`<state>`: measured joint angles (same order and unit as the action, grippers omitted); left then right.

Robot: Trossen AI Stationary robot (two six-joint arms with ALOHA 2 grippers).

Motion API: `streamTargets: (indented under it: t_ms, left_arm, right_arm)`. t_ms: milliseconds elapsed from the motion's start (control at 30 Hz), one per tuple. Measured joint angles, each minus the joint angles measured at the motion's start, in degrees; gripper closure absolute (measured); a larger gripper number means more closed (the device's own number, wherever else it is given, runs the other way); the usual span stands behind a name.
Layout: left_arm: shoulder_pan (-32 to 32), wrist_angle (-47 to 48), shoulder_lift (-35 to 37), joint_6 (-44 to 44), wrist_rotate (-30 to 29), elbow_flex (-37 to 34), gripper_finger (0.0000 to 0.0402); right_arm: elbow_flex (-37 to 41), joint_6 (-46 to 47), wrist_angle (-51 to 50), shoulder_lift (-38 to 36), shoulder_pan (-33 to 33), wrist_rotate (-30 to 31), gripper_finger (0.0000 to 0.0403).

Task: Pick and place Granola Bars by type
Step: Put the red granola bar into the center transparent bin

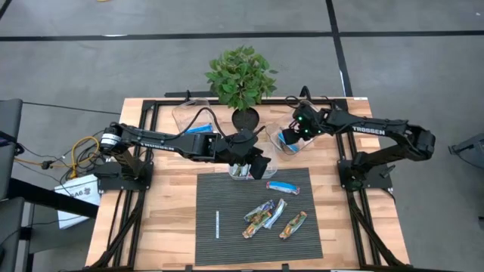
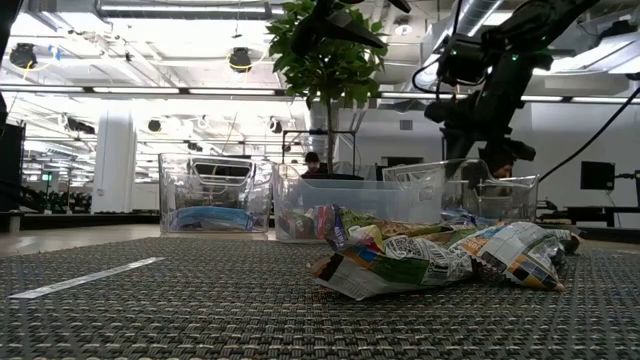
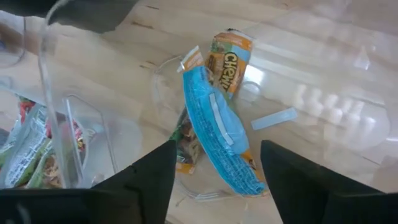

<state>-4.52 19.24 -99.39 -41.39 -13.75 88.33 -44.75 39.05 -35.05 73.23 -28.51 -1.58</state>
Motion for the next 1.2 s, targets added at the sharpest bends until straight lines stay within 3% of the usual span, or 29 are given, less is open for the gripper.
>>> streamTargets:
  t_ms: [333, 567, 867, 1200]
  left_arm:
    - [-0.02, 1.19, -0.02, -0.04, 2.03, 0.0, 0.0177]
    - [-0.04, 1.13, -0.02, 0.0, 2.03, 0.0, 0.0177]
    - [-0.06, 1.22, -0.02, 0.17, 2.06, 0.0, 0.0177]
    - [-0.17, 1.89, -0.02, 0.34, 3.23, 0.0, 0.0177]
  right_arm:
    - [0.02, -0.48, 3.66, -6.81, 0.18, -0.19, 0.0179]
    - [0.02, -0.55, 7.13, -15.08, 3.45, -5.97, 0.0179]
    - [0.02, -0.51, 8.23, -23.02, 15.29, -8.69, 0.0179]
    - [0.02, -6.48, 7.74, -24.18, 32.43, -9.59, 0.0179]
